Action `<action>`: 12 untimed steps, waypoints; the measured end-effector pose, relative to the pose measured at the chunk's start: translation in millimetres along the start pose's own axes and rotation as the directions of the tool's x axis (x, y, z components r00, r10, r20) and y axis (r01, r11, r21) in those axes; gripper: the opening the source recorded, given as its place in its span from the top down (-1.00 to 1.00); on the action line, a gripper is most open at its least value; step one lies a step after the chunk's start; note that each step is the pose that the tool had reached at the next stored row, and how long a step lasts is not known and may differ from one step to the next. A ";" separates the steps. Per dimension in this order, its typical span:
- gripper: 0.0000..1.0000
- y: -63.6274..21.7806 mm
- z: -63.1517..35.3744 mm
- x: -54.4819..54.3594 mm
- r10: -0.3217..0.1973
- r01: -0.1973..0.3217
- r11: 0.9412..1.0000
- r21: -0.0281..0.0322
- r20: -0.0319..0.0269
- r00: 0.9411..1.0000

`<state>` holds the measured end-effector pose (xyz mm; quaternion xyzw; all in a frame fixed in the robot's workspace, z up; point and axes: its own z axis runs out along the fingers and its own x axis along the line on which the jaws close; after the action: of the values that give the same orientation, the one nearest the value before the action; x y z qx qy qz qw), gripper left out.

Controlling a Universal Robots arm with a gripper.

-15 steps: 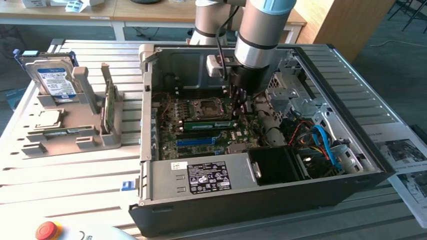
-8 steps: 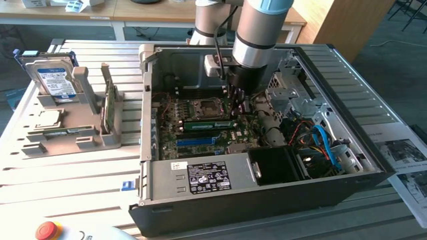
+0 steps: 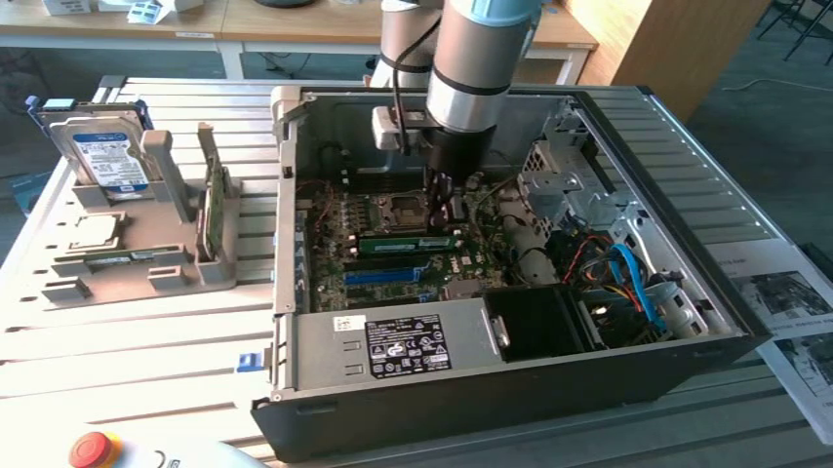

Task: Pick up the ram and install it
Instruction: 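Press down the ram until it locks into place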

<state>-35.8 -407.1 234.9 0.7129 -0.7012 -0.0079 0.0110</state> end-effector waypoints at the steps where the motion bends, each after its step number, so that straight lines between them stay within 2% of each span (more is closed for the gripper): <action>1: 0.80 3.3 0.2 -0.3 0.000 0.000 1.000 0.000 0.000 1.000; 12: 0.80 38.2 2.9 -2.6 0.000 0.000 1.000 0.000 0.000 1.000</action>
<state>-74.1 -405.1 233.0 0.7128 -0.7012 -0.0079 0.0110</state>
